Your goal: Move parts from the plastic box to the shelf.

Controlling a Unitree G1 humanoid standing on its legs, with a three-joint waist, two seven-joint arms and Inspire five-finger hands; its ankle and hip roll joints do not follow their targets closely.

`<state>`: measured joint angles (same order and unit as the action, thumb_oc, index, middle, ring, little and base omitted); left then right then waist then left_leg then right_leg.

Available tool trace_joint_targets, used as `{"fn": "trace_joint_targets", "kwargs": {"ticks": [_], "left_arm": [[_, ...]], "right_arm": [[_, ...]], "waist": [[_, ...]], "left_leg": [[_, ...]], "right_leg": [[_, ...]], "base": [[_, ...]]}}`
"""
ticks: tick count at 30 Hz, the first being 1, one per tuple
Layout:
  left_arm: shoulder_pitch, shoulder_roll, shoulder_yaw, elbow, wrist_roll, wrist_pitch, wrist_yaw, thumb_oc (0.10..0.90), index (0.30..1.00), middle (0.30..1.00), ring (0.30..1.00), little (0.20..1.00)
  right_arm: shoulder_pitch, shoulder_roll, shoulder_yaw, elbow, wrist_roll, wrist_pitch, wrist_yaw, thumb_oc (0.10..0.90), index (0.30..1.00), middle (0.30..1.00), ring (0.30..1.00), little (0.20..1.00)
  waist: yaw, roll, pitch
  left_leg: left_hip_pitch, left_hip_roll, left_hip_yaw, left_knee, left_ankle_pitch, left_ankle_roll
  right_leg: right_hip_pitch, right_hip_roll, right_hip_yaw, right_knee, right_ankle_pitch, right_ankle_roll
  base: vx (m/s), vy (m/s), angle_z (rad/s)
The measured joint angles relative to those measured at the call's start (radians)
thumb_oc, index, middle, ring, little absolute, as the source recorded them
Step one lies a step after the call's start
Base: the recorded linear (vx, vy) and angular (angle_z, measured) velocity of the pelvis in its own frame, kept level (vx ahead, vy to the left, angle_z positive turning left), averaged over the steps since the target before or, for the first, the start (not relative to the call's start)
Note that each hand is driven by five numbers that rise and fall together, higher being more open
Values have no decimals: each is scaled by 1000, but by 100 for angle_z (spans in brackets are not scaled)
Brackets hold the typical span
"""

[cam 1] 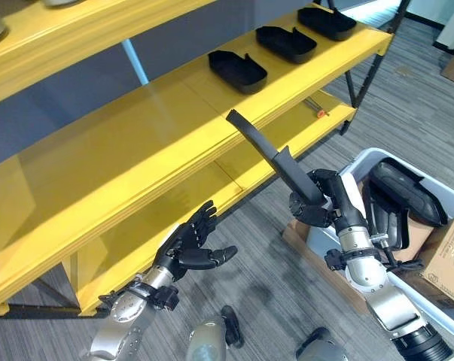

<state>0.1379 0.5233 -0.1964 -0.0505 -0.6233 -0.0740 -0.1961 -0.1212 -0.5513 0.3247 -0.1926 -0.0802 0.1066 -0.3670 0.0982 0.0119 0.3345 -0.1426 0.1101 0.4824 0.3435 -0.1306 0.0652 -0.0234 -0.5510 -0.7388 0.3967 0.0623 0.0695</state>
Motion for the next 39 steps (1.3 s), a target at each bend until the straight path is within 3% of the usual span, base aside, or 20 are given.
{"fn": "trace_joint_targets", "kwargs": {"ticks": [3,4,8,10,11,12,15,17,18,19,20,21,22,24,26,28,29,30,35,39], "left_arm": [[0,1,3,2,0,0,-4,900,1000,1000,1000,1000],[-1,1,5,2,0,-1,-4,900,1000,1000,1000,1000],[-6,-1,3,1,0,-1,-15,900,1000,1000,1000,1000],[-12,-4,1,4,0,5,-41,900,1000,1000,1000,1000],[-18,-2,1,3,0,5,-58,900,1000,1000,1000,1000],[-17,1,3,2,-1,6,-64,900,1000,1000,1000,1000],[-4,3,33,-5,-2,10,-80,900,1000,1000,1000,1000],[0,0,42,-7,-2,15,-80,900,1000,1000,1000,1000],[-2,-2,41,-8,-5,31,-84,900,1000,1000,1000,1000],[-10,-12,40,4,-11,40,-95,900,1000,1000,1000,1000],[13,-35,36,3,-21,49,-101,900,1000,1000,1000,1000],[33,-44,34,-7,-26,50,-110,900,1000,1000,1000,1000],[49,-49,44,-16,-36,49,-134,900,1000,1000,1000,1000],[58,-46,52,-24,-38,48,-140,900,1000,1000,1000,1000],[49,-37,55,-23,-38,48,-139,900,1000,1000,1000,1000],[48,-38,69,-23,-38,48,-139,900,1000,1000,1000,1000],[52,-37,77,-27,-38,48,-139,900,1000,1000,1000,1000],[57,-43,77,-31,-38,49,-136,900,1000,1000,1000,1000],[72,-37,82,-81,-38,48,-144,900,1000,1000,1000,1000],[64,-37,82,-80,-38,50,-143,900,1000,1000,1000,1000]], "right_arm": [[-6,11,19,0,-21,14,7,400,300,300,300,300],[-7,16,24,0,-31,14,14,400,300,300,300,300],[-3,30,32,0,-38,17,22,400,300,300,300,300],[8,33,23,1,-38,18,21,400,300,300,300,300],[19,31,18,2,-38,18,21,400,300,300,300,300],[26,30,13,2,-38,16,28,400,300,300,300,300],[30,25,2,2,-38,-21,57,400,300,300,300,300],[32,24,-15,3,-37,-37,73,400,300,300,300,300],[34,26,-23,14,-34,-39,77,400,300,300,300,300],[45,26,-33,18,-33,-38,77,400,300,300,300,300],[78,11,-38,13,-34,-37,77,400,300,300,300,300],[96,-7,-39,4,-34,-38,76,400,300,300,300,300],[129,1,-61,4,-31,-44,74,400,300,300,300,300],[143,6,-79,4,-31,-49,78,400,300,300,300,300],[143,4,-94,5,-25,-51,80,400,300,300,300,300],[140,7,-94,5,-15,-61,80,400,300,300,300,300],[139,8,-94,6,-14,-65,81,400,300,300,300,300],[133,5,-94,9,-11,-65,83,400,300,300,300,300],[74,-6,-94,9,14,-66,84,400,300,300,300,300],[71,-10,-111,13,47,-66,70,400,300,300,300,300]], "waist": [[27,-3,0],[31,-1,1],[33,2,1],[-19,7,2],[-38,8,4],[-38,9,4],[-35,-1,1],[-45,-12,-3],[-69,-23,-2],[-75,-51,9],[-84,-39,0],[-96,-12,-15],[-117,-20,-29],[-124,-21,-29],[-117,-24,-30],[-112,-24,-30],[-101,-26,-31],[-91,-12,-33],[-79,-3,-34],[-97,1,-34]], "left_leg": [[5,-27,-25,-16,4,25],[6,-32,-37,-31,14,33],[-2,-57,-104,-71,47,45],[-3,-85,-184,-102,82,54],[8,-91,-224,-133,92,64],[25,-86,-238,-167,100,69],[59,-73,-203,-235,123,69],[59,-81,-182,-251,128,59],[66,-101,-178,-238,123,43],[52,-112,-145,-79,85,51],[76,-99,-135,28,14,40],[101,-89,-166,4,-33,34],[133,-113,-237,-59,-54,31],[148,-112,-267,-140,-4,24],[166,-114,-291,-200,35,18],[184,-114,-321,-210,38,6],[199,-118,-321,-208,32,-7],[205,-107,-317,-208,35,-22],[203,-62,-242,-211,43,-49],[194,-43,-184,-213,33,-66]], "right_leg": [[1,-14,18,-7,34,-6],[-2,-6,35,-14,13,15],[41,102,128,-89,-5,37],[23,115,295,-7,2,35],[8,143,394,20,-68,67],[2,191,439,9,-119,72],[-21,290,400,-103,-152,58],[-13,331,398,-188,-129,36],[8,327,398,-214,-118,44],[15,283,385,-175,-124,52],[39,285,389,-123,-146,73],[31,300,396,-72,-160,73],[-39,297,486,57,-221,81],[-80,331,498,-3,-232,59],[-104,354,484,-90,-196,47],[-94,382,475,-194,-102,18],[-72,385,463,-237,-15,4],[-52,396,450,-249,-5,-33],[-42,429,404,-249,-34,-70],[-41,424,360,-209,-75,-72]], "base": [[4,130,20],[16,88,36],[64,66,53],[119,-13,124],[175,1,125],[138,3,87],[216,-29,28],[301,-139,41],[331,-222,69],[295,-219,65],[195,-179,39],[229,-213,54],[229,-216,65],[213,-198,58],[208,-192,45],[181,-188,56],[115,-140,39],[106,-141,27],[54,-118,17],[97,-51,32]]}}
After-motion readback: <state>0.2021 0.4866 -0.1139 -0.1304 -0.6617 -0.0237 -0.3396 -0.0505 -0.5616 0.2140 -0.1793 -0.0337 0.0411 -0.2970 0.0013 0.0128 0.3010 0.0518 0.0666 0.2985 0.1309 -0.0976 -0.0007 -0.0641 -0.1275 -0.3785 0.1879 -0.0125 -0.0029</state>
